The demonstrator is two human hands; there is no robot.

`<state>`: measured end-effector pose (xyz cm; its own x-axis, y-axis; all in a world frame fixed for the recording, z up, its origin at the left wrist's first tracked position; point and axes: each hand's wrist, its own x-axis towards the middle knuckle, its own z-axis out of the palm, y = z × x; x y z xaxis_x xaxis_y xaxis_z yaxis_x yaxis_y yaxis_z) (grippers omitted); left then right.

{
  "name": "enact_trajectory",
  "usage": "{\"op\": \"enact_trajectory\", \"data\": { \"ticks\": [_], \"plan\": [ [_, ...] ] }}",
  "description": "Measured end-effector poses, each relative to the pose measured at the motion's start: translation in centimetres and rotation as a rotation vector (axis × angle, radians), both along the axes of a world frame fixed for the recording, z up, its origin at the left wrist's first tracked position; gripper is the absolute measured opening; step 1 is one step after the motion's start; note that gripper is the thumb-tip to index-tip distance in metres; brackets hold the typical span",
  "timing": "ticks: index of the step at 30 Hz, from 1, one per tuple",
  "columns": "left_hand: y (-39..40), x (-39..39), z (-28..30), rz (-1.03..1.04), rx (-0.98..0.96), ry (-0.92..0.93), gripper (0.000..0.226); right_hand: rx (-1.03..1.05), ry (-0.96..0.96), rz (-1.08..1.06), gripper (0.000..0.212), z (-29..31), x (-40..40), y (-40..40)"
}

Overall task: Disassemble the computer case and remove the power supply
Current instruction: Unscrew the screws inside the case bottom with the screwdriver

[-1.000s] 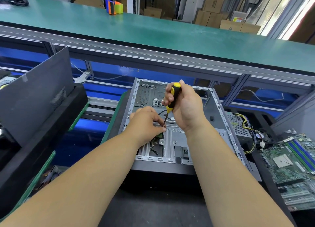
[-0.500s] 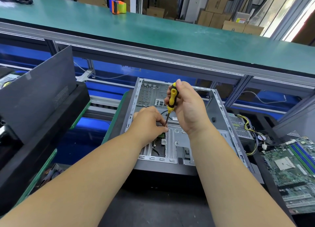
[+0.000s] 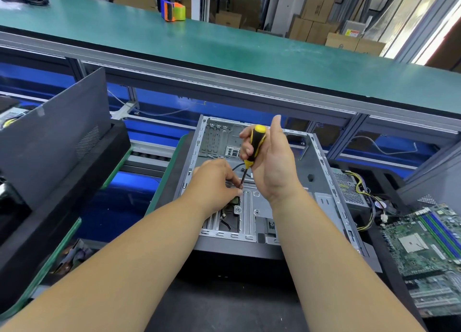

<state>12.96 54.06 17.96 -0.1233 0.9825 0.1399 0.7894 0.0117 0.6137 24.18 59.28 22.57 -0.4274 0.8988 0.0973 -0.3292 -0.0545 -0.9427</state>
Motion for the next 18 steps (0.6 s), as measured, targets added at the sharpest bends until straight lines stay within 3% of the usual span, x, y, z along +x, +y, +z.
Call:
{"op": "enact_trajectory", "data": {
  "ticks": [4, 7, 10, 15, 18],
  "plan": [
    [-0.1, 0.2, 0.1, 0.021, 0.006, 0.05, 0.006, 0.199, -0.432, -0.152, 0.031, -0.1, 1.0, -0.5],
    [-0.1, 0.3, 0.1, 0.022, -0.009, 0.073, 0.006, 0.388, -0.629, -0.252, 0.027, 0.2, 2.0, -0.4],
    [0.1, 0.3, 0.1, 0.024, -0.033, 0.074, 0.006, 0.469, -0.714, -0.3, 0.016, 1.1, 2.5, -0.2],
    [0.1, 0.0, -0.1, 0.002, -0.016, -0.003, 0.014, 0.644, -0.84, -0.259, 0.033, 2.2, 3.2, -0.2],
    [0.1, -0.1, -0.3, -0.01, -0.01, -0.01, 0.012, 0.779, -0.979, -0.189, 0.026, 2.9, 3.1, 0.1]
  ]
}}
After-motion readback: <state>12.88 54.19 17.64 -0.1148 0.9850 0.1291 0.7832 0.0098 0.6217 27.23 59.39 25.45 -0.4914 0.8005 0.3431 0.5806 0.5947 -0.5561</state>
